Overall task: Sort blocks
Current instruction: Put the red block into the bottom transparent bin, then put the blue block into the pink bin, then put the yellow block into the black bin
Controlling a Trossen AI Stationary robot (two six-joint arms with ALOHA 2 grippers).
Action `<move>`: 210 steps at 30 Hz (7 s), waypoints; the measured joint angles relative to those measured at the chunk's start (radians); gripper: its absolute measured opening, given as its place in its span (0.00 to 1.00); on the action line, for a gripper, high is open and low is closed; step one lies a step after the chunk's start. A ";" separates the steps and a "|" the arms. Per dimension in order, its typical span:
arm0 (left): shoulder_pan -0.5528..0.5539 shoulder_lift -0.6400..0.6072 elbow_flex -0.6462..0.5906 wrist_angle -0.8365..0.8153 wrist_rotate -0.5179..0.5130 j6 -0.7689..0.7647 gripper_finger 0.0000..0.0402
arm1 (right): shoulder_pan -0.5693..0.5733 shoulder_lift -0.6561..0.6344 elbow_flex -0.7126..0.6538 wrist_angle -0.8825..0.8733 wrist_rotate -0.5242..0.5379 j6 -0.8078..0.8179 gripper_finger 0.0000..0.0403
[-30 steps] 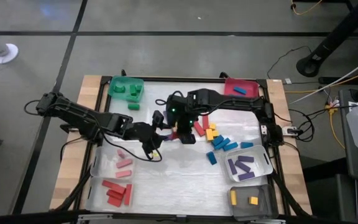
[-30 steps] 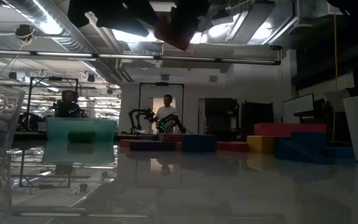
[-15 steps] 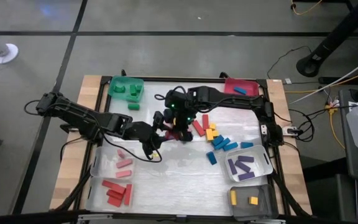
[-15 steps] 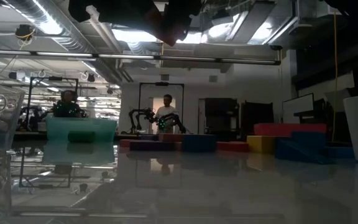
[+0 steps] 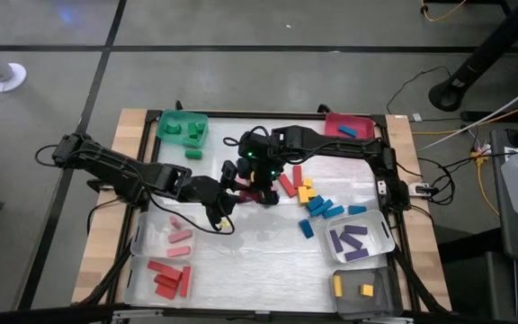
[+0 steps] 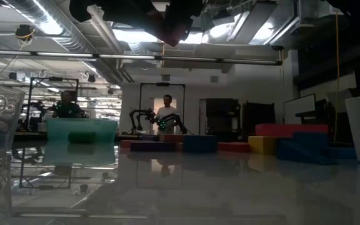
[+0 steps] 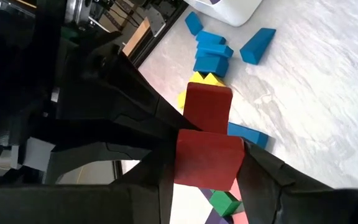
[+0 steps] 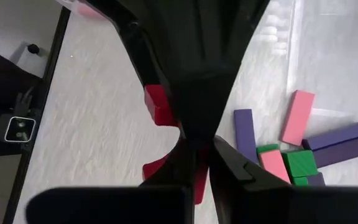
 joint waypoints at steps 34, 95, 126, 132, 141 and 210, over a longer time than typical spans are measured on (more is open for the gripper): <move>-0.069 -0.047 0.000 -0.346 0.538 -1.085 0.30 | -0.003 -0.065 -0.014 -0.426 0.279 0.071 0.52; -0.523 0.024 0.000 -0.514 0.649 -1.437 0.47 | 0.261 -0.059 -0.781 0.032 0.139 1.152 0.52; -0.334 0.024 -0.001 -0.173 0.367 -1.258 0.47 | 0.120 -0.056 -0.456 -0.139 0.178 0.719 0.32; -0.124 0.024 -0.001 -0.171 0.360 -1.083 0.47 | -0.021 -0.058 -0.260 -0.375 0.313 0.510 0.32; 0.151 0.024 -0.001 -0.179 0.463 -0.892 0.47 | -0.302 -0.105 -0.226 -0.422 0.413 0.344 0.33; 0.376 0.024 0.000 -0.069 0.476 -0.822 0.47 | -0.246 -0.150 -0.743 -0.109 0.219 0.030 0.58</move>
